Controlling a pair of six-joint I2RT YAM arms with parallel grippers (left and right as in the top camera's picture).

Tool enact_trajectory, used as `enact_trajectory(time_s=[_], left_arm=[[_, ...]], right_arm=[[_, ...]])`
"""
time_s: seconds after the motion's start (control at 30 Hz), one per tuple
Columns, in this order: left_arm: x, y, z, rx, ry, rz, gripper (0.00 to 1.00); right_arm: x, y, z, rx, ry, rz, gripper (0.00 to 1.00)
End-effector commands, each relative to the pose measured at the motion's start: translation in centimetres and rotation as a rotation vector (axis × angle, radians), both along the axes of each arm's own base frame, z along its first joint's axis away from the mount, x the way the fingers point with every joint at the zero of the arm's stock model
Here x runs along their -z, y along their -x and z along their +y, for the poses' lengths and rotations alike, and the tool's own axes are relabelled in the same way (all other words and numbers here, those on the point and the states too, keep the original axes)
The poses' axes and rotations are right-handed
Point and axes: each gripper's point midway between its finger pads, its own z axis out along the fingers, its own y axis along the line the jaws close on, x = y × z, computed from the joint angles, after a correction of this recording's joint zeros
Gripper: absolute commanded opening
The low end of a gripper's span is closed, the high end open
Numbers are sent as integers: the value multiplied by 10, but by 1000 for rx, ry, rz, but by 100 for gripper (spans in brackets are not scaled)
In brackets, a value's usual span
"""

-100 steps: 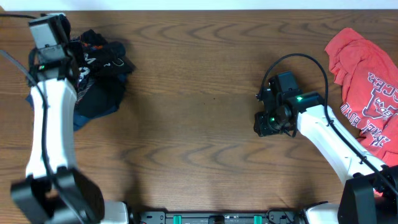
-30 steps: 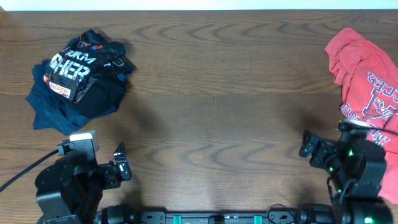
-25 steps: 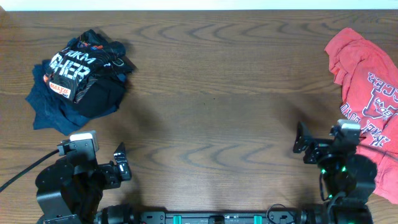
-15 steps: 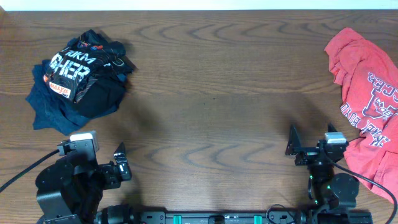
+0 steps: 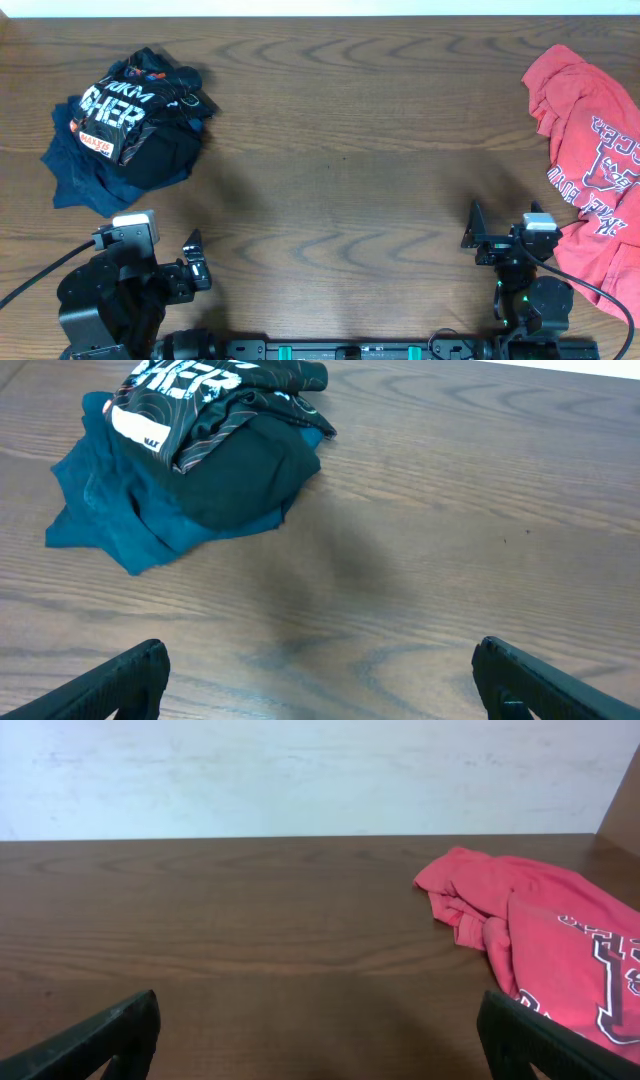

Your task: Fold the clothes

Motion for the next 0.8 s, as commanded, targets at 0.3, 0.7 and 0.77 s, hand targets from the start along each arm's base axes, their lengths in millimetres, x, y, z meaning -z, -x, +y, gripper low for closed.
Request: enact_trajectory(time_s=[0.3, 0.7, 0.77], left_arm=[[0, 0, -2, 9, 11, -5, 98], [0, 0, -2, 9, 11, -4, 98], [0, 0, -2, 9, 11, -5, 98]], right_arm=[[3, 0, 0, 4, 14, 6, 99], [15, -2, 0, 4, 14, 60, 99], [15, -2, 0, 4, 14, 60, 99]])
